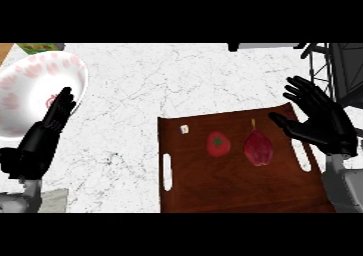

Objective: Pick the tomato from the tray and place it in the tiered shelf

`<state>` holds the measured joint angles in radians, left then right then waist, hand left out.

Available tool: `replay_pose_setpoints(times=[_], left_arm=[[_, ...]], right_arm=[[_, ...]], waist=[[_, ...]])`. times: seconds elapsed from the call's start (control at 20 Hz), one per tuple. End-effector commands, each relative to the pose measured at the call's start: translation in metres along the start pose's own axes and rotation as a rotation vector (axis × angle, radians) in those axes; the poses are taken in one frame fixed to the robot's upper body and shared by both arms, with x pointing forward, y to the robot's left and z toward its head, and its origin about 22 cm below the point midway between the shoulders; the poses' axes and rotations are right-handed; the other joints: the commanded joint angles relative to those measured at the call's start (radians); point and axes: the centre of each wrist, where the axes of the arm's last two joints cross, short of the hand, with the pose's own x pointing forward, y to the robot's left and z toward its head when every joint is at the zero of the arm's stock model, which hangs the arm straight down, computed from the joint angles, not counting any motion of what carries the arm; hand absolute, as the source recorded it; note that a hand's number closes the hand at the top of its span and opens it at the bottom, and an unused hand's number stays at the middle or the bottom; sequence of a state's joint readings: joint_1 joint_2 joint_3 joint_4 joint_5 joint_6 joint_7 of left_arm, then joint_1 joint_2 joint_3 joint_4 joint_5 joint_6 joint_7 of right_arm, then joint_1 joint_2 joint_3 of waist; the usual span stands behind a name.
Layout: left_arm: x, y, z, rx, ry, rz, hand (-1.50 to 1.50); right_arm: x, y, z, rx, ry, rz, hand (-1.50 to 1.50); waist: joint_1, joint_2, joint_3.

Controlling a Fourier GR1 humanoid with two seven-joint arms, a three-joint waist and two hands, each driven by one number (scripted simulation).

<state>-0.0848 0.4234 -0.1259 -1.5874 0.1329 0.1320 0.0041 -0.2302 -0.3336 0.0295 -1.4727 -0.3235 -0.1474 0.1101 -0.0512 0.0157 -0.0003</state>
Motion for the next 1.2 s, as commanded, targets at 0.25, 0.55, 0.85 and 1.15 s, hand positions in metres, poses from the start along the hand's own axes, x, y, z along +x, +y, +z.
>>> replay_pose_setpoints(times=[0.25,0.55,0.85,1.15], left_arm=[[-0.019,-0.049,0.002,-0.054,0.064,0.068,0.00],[-0.009,-0.050,-0.018,-0.074,0.046,0.040,0.00],[-0.014,-0.073,-0.009,-0.086,0.053,0.052,0.00],[-0.018,-0.067,-0.018,-0.093,0.070,0.070,0.00]], right_arm=[[-0.068,0.005,0.034,-0.613,-0.119,0.249,-1.50],[-0.059,0.018,0.051,-0.369,-0.184,0.127,-1.50],[0.001,0.020,0.048,-0.195,-0.077,0.385,-1.50],[0.050,0.040,0.049,-0.086,0.063,0.542,-1.50]], waist=[[0.024,-0.011,0.001],[0.044,-0.017,0.000],[0.047,-0.021,-0.002],[0.048,-0.019,-0.002]])
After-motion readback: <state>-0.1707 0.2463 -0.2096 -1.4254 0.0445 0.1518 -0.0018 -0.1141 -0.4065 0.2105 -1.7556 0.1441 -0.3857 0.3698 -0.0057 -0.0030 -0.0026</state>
